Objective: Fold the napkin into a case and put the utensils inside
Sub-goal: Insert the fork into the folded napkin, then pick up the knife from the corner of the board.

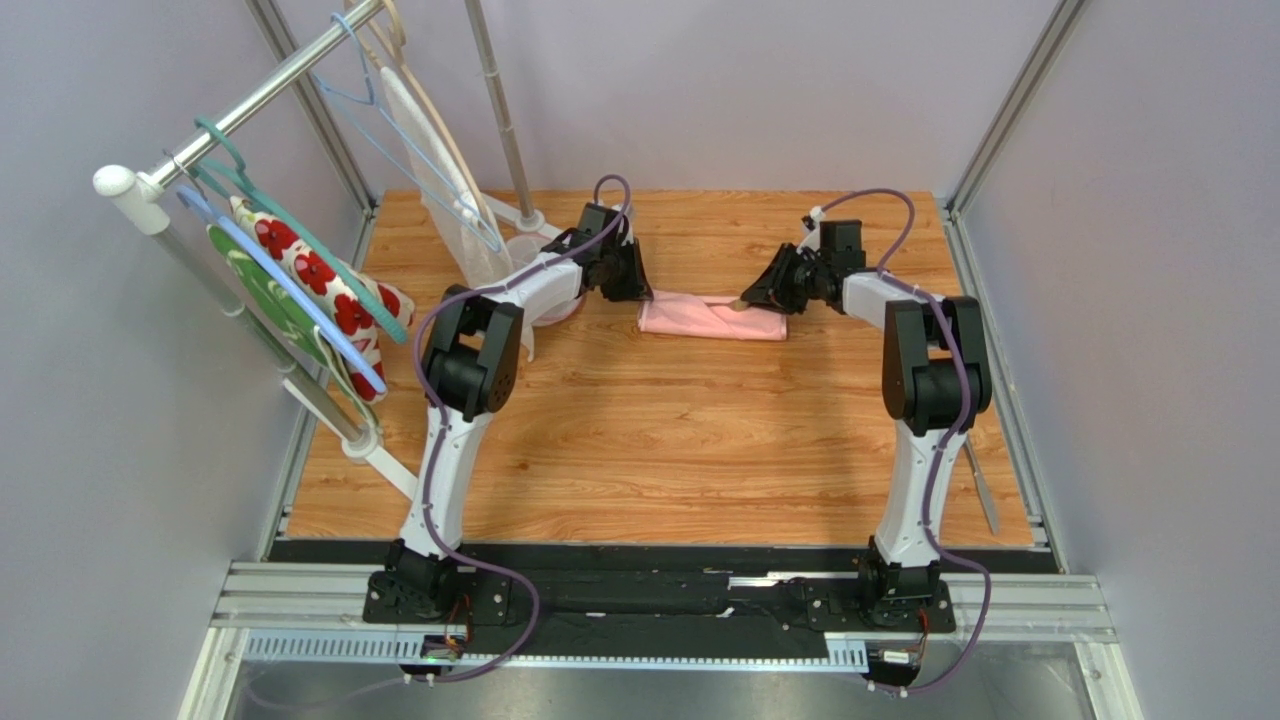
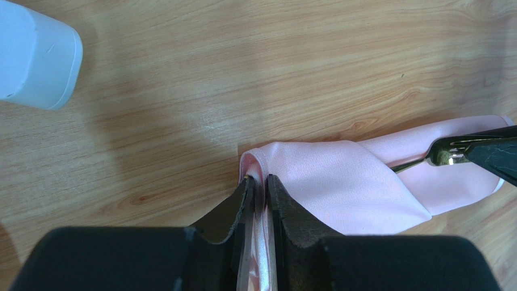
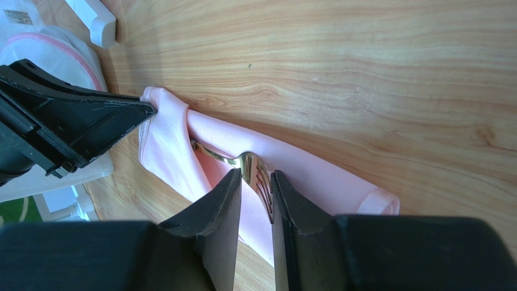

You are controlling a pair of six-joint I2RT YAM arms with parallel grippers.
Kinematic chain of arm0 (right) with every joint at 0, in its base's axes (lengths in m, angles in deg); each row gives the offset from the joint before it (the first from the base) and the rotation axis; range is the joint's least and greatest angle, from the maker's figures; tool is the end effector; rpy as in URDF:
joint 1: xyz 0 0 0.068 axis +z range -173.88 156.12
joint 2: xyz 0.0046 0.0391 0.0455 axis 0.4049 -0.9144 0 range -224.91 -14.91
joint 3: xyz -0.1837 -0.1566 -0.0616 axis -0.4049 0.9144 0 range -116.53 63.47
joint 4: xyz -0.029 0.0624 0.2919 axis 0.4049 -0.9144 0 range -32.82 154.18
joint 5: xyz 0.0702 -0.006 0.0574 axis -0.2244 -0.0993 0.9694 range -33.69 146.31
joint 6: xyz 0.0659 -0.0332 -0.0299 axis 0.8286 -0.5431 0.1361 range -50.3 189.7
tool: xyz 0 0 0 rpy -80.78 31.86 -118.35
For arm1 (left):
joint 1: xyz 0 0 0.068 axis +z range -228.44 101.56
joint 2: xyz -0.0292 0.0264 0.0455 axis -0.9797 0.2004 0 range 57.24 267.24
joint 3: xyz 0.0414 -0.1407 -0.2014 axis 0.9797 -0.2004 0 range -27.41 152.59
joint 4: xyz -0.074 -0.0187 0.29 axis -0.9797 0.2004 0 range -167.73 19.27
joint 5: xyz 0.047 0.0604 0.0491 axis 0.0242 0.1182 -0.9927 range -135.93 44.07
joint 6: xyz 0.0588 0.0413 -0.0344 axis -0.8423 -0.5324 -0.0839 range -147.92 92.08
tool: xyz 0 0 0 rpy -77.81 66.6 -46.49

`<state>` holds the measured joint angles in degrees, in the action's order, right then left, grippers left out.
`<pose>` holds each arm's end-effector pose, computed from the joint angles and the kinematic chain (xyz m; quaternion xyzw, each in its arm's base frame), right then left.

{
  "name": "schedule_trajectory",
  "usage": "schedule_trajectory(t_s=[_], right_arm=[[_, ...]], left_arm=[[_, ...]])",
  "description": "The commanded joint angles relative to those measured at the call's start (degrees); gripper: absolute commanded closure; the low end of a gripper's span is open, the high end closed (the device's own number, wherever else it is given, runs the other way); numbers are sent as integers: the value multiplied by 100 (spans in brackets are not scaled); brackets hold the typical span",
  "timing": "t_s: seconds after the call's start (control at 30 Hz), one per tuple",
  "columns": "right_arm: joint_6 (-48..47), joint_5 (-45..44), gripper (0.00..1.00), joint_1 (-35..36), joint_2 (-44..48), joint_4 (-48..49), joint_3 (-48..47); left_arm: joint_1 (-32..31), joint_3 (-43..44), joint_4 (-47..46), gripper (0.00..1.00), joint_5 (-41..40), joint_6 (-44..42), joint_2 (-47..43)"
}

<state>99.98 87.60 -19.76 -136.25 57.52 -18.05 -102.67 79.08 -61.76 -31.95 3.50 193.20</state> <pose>0.4899 0.0710 0.0851 0.1050 0.8938 0.3448 0.2669 0.5121 -0.2487 0.0916 -0.0115 0.9195 -0.2753 0.2803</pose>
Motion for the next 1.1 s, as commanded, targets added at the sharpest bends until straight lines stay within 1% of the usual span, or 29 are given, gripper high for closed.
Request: schedule_trajectory(t_s=[0.0,0.03,0.1,0.17,0.33,0.43,0.47,0.5,0.53,0.57,0.6,0.63,0.67,0.7,0.73,0.77,0.8,0.83,0.9,0.93,0.97,1.0,1.03,1.07], right_arm=[[-84,-70,73,54,409,6,101],[-101,-44,72,63,427,-2,109],[-136,-201,65,63,453,-72,127],[-294,-324,57,63,462,-238,66],[-619,-580,52,45,444,-661,-399],[-979,-1009,50,36,506,-1362,-944],[-1268,-1211,49,36,602,-1991,-1354],[-1357,-1778,48,36,698,-2302,-1515],[-1402,-2141,46,19,795,-2592,-1656],[-1385,-2510,43,19,1057,-3178,-1848],[-1263,-3314,41,10,1164,-3480,-1920],[-1218,-3635,36,10,1287,-3770,-1956],[-1131,-3952,34,1,1393,-4243,-1947],[-973,-4373,33,-16,1611,-4404,-1738],[-893,-4499,33,-77,1700,-4562,-1614],[-806,-4543,33,-139,1788,-4825,-1439],[-639,-4570,32,-218,2024,-4871,-976],[-481,-4588,32,-358,2140,-4915,-693],[-261,-4692,31,-675,2394,-4977,-200],[-60,-4772,30,-850,2631,-5003,289],[-75,-4833,30,-904,2720,-5012,494],[-127,-4973,29,-939,2816,-4969,740],[-285,-5018,29,-1000,3044,-4881,1169],[-295,-5062,28,-1053,3159,-4619,1443]], left_arm=[[-3,-85,56,77,-53,-48,-307],[-3,-85,47,77,-53,-48,-307],[-3,-68,56,73,-79,-57,-325],[-3,-33,82,73,-88,-83,-342],[-3,-6,178,68,-158,-162,-439],[-3,55,318,64,-193,-233,-553],[-3,116,372,59,-176,-250,-631],[-3,152,442,51,-159,-303,-702],[-12,161,547,50,-141,-312,-772],[-3,100,565,49,-132,-303,-1008],[-3,30,565,43,-115,-268,-1149],[-3,-67,557,37,-36,-224,-1473],[-20,-250,557,31,43,-180,-1641],[-21,-313,574,30,148,-76,-1782],[-38,-375,653,30,428,-31,-2045],[-108,-488,688,30,578,-5,-2178],[-161,-559,732,30,702,-4,-2310],[-231,-656,776,30,903,-22,-2589],[-493,-937,794,31,1106,-13,-2837],[-608,-1042,777,32,1325,4,-3065],[-714,-1226,759,33,1440,13,-3154],[-985,-1306,733,33,1546,5,-3242],[-1118,-1385,732,34,1660,-4,-3391],[-1258,-1525,706,34,1687,-13,-3444]])
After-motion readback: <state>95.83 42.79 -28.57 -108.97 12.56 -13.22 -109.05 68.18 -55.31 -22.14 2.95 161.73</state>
